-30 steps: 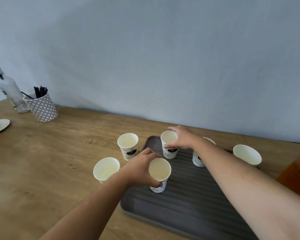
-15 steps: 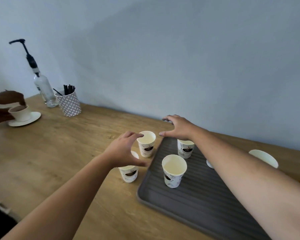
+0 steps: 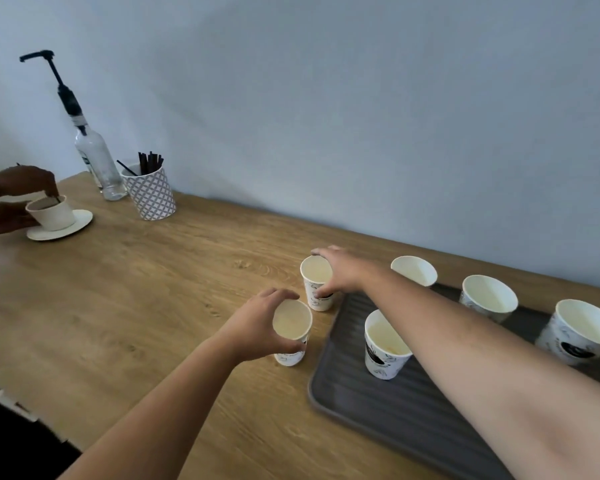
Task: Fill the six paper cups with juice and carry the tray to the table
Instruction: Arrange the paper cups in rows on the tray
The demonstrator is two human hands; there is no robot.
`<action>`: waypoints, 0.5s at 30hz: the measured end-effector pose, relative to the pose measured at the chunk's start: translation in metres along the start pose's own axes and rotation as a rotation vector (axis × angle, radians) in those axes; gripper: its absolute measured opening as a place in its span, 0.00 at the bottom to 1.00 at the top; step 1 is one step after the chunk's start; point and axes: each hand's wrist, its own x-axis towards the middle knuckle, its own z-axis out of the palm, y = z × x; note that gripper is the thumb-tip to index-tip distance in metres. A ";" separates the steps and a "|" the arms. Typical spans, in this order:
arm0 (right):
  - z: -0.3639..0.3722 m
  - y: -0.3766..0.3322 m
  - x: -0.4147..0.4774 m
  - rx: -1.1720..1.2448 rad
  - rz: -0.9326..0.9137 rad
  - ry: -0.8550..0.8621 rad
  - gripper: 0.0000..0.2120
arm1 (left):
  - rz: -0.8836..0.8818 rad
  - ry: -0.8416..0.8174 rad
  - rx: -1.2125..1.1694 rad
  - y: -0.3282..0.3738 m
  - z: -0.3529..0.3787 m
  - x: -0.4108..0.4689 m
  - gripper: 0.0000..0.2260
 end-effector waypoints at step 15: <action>-0.099 0.030 -0.115 0.115 -0.048 0.356 0.39 | 0.178 0.198 0.028 0.096 -0.065 0.023 0.33</action>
